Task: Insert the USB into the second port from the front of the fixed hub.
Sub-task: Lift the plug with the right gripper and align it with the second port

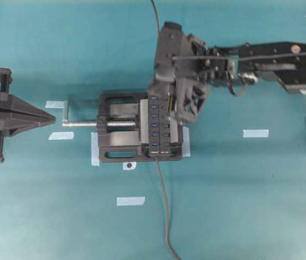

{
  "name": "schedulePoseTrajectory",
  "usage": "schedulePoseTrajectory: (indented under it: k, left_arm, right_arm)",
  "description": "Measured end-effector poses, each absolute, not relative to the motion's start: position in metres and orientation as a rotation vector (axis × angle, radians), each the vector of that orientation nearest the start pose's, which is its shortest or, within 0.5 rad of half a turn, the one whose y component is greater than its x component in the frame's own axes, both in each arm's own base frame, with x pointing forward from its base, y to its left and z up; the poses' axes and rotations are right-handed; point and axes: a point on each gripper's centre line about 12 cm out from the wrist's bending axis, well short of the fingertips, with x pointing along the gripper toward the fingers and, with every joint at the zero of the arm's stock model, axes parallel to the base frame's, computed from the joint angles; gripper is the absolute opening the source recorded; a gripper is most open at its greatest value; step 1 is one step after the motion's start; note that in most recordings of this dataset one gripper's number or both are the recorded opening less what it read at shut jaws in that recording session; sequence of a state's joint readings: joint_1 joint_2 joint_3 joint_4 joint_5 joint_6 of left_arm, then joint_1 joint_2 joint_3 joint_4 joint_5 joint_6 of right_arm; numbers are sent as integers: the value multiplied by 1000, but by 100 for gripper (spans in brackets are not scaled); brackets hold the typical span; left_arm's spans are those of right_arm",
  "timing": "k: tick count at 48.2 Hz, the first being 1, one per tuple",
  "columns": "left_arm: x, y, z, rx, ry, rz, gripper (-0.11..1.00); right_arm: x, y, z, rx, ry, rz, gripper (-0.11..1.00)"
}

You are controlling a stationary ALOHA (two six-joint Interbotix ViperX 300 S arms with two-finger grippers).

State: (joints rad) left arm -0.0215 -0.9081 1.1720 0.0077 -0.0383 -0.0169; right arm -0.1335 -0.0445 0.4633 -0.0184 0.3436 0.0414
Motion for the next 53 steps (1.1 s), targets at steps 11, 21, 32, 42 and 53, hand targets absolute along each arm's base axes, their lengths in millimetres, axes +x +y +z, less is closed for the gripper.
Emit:
schedulePoseTrajectory:
  k: [11,21,32,42,53]
  left_arm:
    - [204,-4,251,-5,250,-21,0]
    - [204,-4,251,-6,252,-20,0]
    - [204,-4,251,-6,250,-20,0]
    - [204,-4,251,-7,249,-20,0]
    - [204,-4,251,-6,252,-20,0]
  right_arm:
    - [403,-31,229,70,760,-95,8]
    - [402,-24,227,83,765,-86,8]
    - [401,-17,218,93,778,-78,8]
    - [404,-12,202,107,800,-73,8]
    - [406,-9,184,121,824,-74,8]
